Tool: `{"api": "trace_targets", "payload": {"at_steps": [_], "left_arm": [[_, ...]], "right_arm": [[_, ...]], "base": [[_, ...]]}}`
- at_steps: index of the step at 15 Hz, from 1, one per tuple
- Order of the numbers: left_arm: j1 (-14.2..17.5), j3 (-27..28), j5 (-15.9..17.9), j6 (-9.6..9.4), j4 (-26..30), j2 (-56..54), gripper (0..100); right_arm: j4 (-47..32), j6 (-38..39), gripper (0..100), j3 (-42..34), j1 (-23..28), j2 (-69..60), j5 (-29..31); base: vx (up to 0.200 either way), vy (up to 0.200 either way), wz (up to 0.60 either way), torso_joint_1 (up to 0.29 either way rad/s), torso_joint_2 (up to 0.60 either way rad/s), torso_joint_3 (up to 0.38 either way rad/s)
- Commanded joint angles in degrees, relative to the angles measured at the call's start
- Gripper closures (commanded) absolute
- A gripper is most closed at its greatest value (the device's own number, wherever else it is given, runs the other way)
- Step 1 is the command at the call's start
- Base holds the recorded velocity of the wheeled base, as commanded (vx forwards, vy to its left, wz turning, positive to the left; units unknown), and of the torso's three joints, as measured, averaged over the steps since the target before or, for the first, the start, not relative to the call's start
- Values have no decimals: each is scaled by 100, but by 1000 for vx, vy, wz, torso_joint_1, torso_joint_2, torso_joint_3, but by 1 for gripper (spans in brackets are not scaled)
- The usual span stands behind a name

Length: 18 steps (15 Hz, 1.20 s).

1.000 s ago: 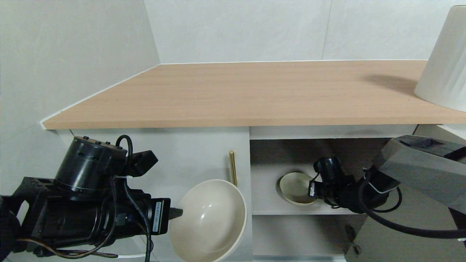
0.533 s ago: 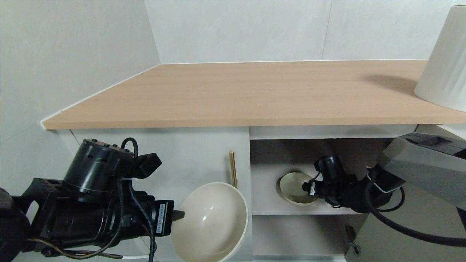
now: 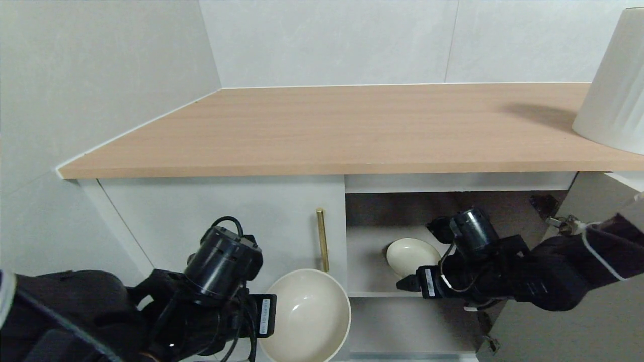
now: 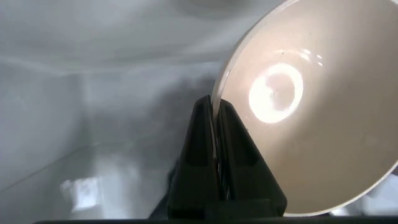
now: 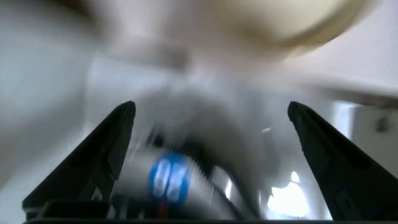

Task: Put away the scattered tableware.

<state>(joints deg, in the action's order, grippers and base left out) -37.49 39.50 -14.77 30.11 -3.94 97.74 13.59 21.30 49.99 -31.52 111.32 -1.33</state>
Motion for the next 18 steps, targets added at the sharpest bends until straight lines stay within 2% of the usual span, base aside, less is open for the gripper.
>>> {"api": "trace_targets", "payload": {"at_steps": [1, 4, 8, 11, 14, 18], "left_arm": [[-233, -3, -69, 48, -19, 518, 100], [-321, 49, -34, 21, -11, 667, 100], [-505, 181, 150, 39, -2, 711, 100], [-646, 181, 177, 83, -2, 623, 100], [-813, 199, 361, 162, -2, 570, 100], [-883, 207, 352, 171, -11, 526, 100]], "right_arm": [[-366, -363, 0, -411, -583, -1148, -456], [-366, -381, 0, -570, -1119, -1306, -456], [-340, -504, 0, -561, -1471, -1034, -377], [-252, -530, 0, -508, -1602, -717, 89], [161, -530, 0, -508, -1743, -392, 467], [486, -504, 0, -491, -1769, -76, 748]], "base": [[0, 0, 0, 0, 0, 0], [0, 0, 0, 0, 0, 0], [0, 0, 0, 0, 0, 0], [0, 0, 0, 0, 0, 0], [0, 0, 0, 0, 0, 0], [0, 0, 0, 0, 0, 0]]}}
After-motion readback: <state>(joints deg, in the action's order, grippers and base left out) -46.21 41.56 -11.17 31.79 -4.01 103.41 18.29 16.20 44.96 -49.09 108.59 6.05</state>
